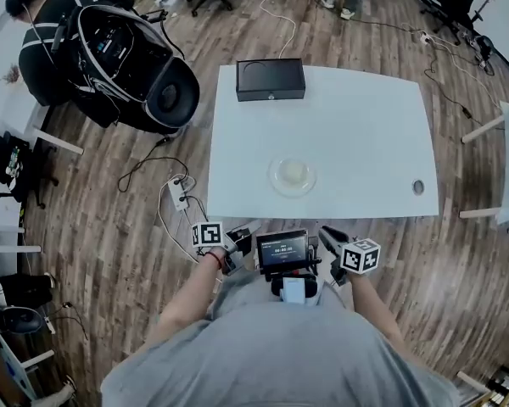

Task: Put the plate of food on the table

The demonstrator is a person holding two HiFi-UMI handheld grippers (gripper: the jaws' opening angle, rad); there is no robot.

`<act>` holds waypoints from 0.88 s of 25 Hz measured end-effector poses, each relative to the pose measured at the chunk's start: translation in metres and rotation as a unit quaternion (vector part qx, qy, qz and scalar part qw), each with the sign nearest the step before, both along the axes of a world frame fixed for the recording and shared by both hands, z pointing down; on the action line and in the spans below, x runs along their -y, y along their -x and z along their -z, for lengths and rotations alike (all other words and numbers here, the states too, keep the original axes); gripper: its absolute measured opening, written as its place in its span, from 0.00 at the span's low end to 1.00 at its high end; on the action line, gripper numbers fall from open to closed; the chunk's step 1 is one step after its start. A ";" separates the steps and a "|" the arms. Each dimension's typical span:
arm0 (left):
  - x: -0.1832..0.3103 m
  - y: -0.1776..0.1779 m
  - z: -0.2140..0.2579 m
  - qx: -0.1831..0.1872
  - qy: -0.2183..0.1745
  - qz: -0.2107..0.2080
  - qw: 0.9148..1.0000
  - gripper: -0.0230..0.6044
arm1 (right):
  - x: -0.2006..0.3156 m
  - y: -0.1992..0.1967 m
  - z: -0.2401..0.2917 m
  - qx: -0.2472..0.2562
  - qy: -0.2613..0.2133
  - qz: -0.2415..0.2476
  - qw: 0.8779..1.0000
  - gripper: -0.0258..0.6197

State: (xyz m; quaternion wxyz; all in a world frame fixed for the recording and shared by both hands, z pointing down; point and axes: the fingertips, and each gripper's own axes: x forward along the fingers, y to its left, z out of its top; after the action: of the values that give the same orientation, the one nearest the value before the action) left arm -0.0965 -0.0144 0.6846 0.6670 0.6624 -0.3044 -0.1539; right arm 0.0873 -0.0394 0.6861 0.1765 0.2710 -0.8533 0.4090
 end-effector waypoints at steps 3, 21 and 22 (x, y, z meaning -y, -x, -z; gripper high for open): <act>-0.001 -0.012 0.027 -0.001 -0.047 -0.003 0.999 0.09 | -0.004 0.005 0.024 0.019 -0.031 -0.003 0.999 0.10; -0.011 -0.053 0.069 0.276 -0.294 -0.123 0.907 0.09 | -0.025 0.023 0.069 0.013 -0.098 0.049 0.994 0.10; -0.012 -0.054 0.070 0.282 -0.297 -0.127 0.904 0.09 | -0.024 0.022 0.071 0.014 -0.100 0.049 0.994 0.10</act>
State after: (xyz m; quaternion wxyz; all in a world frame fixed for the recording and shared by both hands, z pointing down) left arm -0.0429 -0.0028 0.6148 0.3401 0.8784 -0.3332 0.0419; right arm 0.0654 -0.0158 0.6156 0.1565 0.2397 -0.9045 0.3162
